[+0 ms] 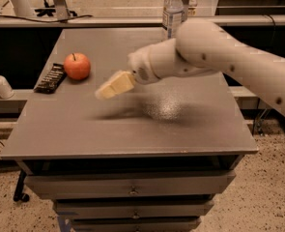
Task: Move apple near rxbar chocolate
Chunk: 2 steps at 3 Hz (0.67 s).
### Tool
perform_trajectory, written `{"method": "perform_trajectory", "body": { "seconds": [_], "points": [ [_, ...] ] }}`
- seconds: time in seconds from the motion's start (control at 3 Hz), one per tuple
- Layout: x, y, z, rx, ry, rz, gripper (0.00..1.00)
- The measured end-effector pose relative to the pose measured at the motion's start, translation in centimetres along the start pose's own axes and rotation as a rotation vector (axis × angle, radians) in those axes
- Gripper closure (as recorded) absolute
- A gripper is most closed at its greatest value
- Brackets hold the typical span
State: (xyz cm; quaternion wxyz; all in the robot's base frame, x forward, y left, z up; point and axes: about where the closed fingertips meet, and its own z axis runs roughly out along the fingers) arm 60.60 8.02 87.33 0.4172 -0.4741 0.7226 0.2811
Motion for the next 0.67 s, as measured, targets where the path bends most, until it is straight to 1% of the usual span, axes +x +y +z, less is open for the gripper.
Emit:
{"method": "perform_trajectory", "body": {
  "seconds": [0.33, 0.67],
  "points": [
    [2.5, -1.6, -7.0, 0.056, -0.048, -0.048, 0.00],
    [4.5, -3.0, -10.6, 0.122, -0.042, -0.071, 0.00]
  ]
}}
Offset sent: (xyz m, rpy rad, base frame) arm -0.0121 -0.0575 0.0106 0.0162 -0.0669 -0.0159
